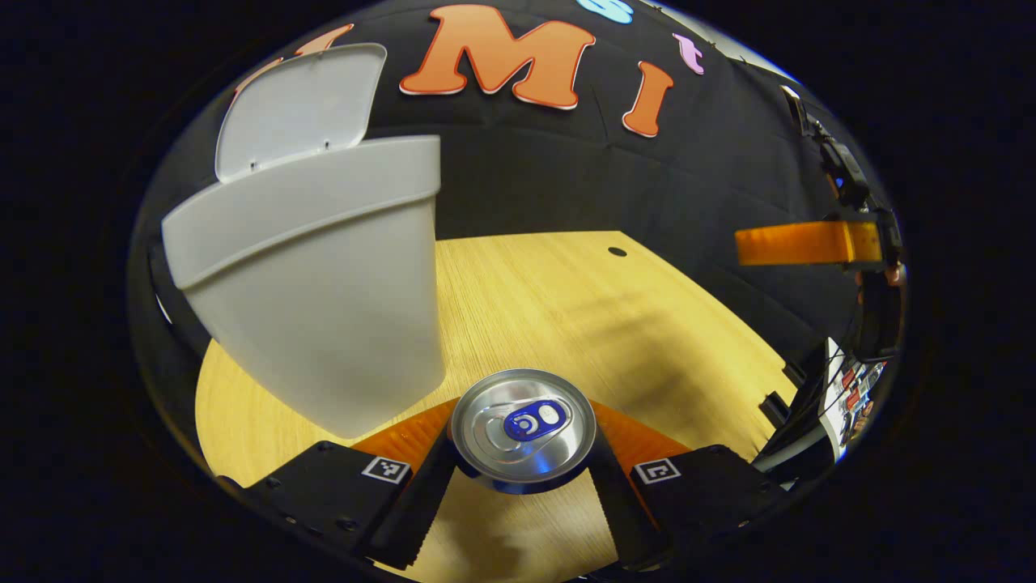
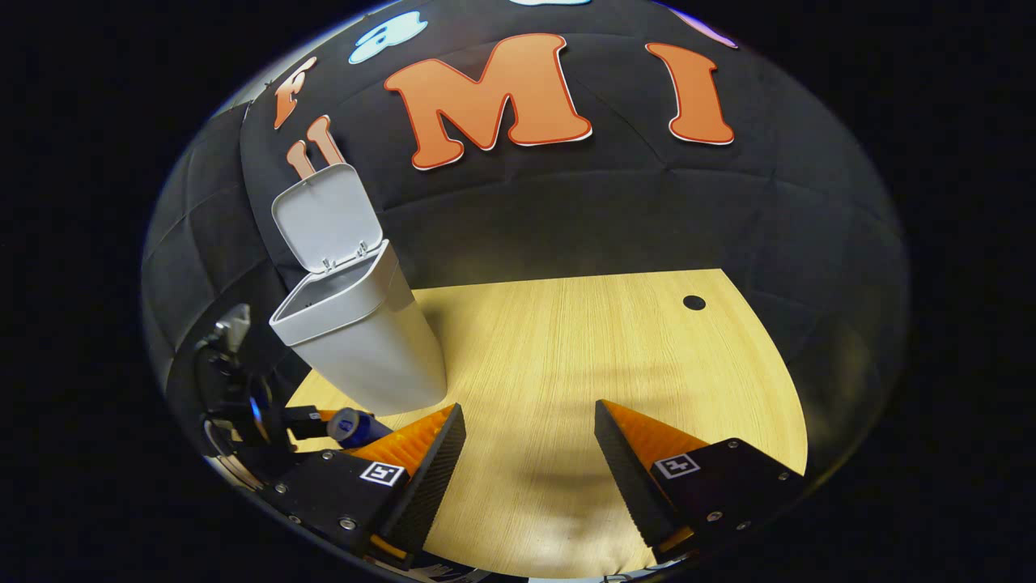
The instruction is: Press the lid of the desktop garbage bin to open it, pick up the crumpled paper on the desktop and throw it into the bin, then pick up the pop can on the desktop and drop it into the bin, and finally close the garbage bin lid.
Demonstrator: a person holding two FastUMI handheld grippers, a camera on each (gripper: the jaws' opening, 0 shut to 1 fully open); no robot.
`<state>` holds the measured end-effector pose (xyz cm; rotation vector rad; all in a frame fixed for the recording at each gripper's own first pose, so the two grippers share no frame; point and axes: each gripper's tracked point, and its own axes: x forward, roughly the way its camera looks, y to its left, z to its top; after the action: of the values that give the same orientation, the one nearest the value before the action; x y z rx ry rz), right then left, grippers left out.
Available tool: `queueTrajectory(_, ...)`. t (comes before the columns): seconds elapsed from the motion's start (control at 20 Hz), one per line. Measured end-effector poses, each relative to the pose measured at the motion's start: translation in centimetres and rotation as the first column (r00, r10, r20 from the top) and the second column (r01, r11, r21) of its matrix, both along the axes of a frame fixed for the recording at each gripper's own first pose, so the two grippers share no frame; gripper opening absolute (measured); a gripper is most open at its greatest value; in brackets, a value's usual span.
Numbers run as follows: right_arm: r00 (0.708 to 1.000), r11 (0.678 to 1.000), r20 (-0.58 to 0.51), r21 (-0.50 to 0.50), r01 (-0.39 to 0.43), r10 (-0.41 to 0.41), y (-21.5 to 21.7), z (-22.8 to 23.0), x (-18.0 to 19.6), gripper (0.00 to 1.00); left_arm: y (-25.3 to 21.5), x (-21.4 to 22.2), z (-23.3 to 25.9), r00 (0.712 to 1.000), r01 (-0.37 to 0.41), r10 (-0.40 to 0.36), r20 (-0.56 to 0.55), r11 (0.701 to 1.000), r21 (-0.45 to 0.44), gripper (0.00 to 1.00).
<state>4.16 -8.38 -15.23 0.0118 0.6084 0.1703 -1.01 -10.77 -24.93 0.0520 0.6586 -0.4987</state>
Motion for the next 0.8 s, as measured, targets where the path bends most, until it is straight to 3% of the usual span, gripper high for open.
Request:
queueTrajectory(0.5,0.999,0.998,0.032,0.043,-0.034,0.032,2.0,0.6,0.0,0.96,4.6,0.1,15.0,0.991,-0.063,0.071,0.109,0.995,-0.079,0.84)
queueTrajectory(0.8,0.998,0.997,0.055,0.061,-0.039,0.036,2.5,1.1,0.0,0.96,10.0,5.4,21.0,0.954,-0.152,0.142,0.263,0.988,0.016,0.84)
